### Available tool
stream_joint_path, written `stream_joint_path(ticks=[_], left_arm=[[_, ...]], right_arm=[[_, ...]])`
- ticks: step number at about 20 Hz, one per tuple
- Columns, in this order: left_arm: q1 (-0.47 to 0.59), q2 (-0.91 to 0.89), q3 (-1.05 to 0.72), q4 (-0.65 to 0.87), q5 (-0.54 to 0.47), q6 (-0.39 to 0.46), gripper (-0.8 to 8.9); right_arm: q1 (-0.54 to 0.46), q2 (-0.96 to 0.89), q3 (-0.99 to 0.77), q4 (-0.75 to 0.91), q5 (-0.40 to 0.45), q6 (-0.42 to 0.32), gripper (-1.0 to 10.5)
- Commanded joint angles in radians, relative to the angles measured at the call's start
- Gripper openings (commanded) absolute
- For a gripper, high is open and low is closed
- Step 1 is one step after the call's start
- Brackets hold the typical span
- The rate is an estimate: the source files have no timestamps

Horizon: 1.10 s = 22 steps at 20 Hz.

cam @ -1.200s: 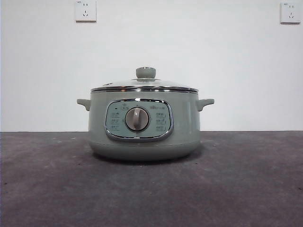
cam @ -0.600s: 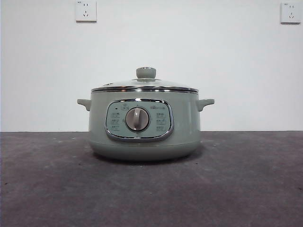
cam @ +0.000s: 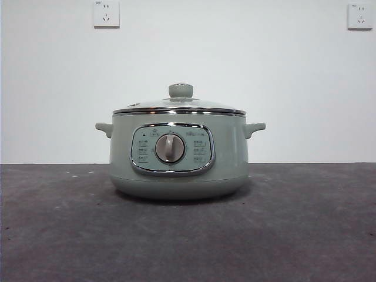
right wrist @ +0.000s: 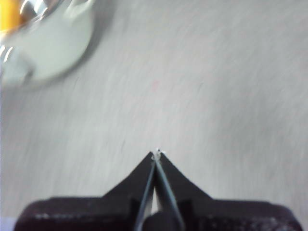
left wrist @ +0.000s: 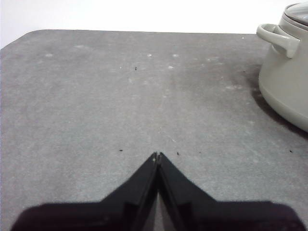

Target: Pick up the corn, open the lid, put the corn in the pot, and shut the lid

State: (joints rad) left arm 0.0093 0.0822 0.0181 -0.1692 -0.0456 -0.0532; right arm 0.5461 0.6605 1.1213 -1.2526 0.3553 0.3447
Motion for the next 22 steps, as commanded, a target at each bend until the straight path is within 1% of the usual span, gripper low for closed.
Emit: stream_joint_path(ticks=[1,2,3,4,5,6,7,10,12,15,20,22], left_arm=[[-0.002,0.001,-0.009,0.005,0.000,-0.003,-0.02],[-0.002,0.001,-0.009,0.005,0.000,-0.003,-0.02],[-0.002,0.001,-0.009,0.005,0.000,-0.003,-0.02],[-0.002,0.001,-0.009,0.005,0.000,-0.003,-0.02],[-0.002,0.001,-0.009,0.005,0.000,-0.003,-0.02],[-0.002,0.001,-0.009,0.005,0.000,-0.003,-0.02],[-0.002,0.001,-0.009,0.005,0.000,-0.003,-0.02],[-0.002,0.001,-0.009,0.005,0.000,-0.003,-0.02],[-0.002,0.001,-0.009,0.005,0.000,-0.003,-0.02],[-0.002,0.001,-0.009,0.005,0.000,-0.003,-0.02],[-0.002,0.002,-0.009,0.005,0.000,-0.003,-0.02],[-0.002,0.003,-0.009,0.004,0.000,-0.003,-0.02]], right_arm=[[-0.127,-0.084,-0.193,0.398,-0.103,-0.249,0.0],[-0.185,-0.138,-0.311,0.612,-0.205,-0.309,0.0],[-0.241,-0.192,-0.437,0.819,-0.304,-0.347,0.0],[-0.290,-0.244,-0.562,1.002,-0.381,-0.376,0.0],[-0.331,-0.292,-0.679,1.154,-0.417,-0.396,0.0],[-0.362,-0.338,-0.784,1.264,-0.419,-0.401,0.0],[-0.389,-0.382,-0.872,1.329,-0.404,-0.401,0.0],[-0.456,-0.506,-1.035,1.327,-0.381,-0.400,0.0],[-0.482,-0.543,-1.075,1.312,-0.382,-0.397,0.0],[-0.512,-0.592,-1.107,1.247,-0.383,-0.396,0.0],[-0.556,-0.653,-1.107,1.072,-0.381,-0.398,0.0],[-0.568,-0.652,-1.106,1.068,-0.381,-0.396,0.0]])
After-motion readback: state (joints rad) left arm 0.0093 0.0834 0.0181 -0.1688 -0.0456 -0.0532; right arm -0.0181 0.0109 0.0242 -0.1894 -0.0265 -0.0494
